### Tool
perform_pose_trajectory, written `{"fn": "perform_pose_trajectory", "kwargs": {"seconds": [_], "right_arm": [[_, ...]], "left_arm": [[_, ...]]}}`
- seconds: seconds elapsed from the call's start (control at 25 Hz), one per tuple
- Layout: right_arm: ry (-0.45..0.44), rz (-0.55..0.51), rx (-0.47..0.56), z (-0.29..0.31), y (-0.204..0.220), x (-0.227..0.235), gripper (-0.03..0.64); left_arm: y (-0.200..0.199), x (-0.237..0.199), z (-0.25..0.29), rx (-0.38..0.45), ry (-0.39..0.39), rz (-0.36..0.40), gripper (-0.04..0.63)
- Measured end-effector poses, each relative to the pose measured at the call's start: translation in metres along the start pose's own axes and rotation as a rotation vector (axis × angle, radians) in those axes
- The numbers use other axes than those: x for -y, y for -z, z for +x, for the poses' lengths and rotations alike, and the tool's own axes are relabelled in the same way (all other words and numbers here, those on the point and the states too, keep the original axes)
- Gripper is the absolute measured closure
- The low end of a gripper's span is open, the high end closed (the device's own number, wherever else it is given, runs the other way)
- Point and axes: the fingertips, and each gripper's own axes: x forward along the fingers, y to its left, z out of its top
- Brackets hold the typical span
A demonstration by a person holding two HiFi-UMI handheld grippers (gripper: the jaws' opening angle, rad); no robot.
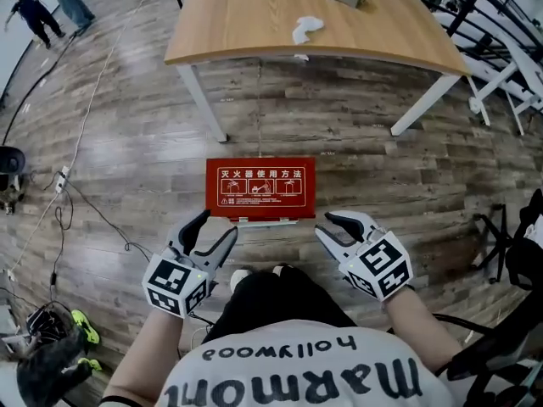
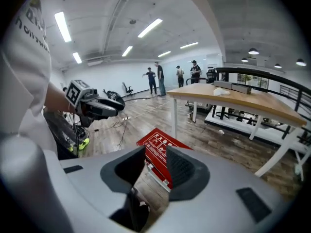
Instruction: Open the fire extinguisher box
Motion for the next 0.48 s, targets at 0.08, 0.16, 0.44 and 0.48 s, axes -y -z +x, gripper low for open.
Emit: {"fn": "perform_pose_trajectory", "kwargs": {"seconds": [0.08, 0.16, 0.44, 0.48], "right_arm": [[-0.004, -0.076, -0.061, 0.017, 0.015, 0.004, 0.46], [0.009, -0.181, -0.118, 0.034, 0.029, 0.008, 0.451], [0.05, -0.564, -0.278, 0.101, 0.074, 0.014, 0.451], [0.057, -0.594, -0.291, 0.111, 0.08, 0.014, 0.451]], "left_arm": [[0.017, -0.006, 0.01, -0.078, -0.041, 0.1, 0.337], [0.04, -0.015, 0.019, -0.168, -0.09, 0.239, 0.337], [0.112, -0.049, 0.064, -0.362, -0.124, 0.594, 0.337], [0.125, -0.054, 0.072, -0.385, -0.119, 0.621, 0.337]]}}
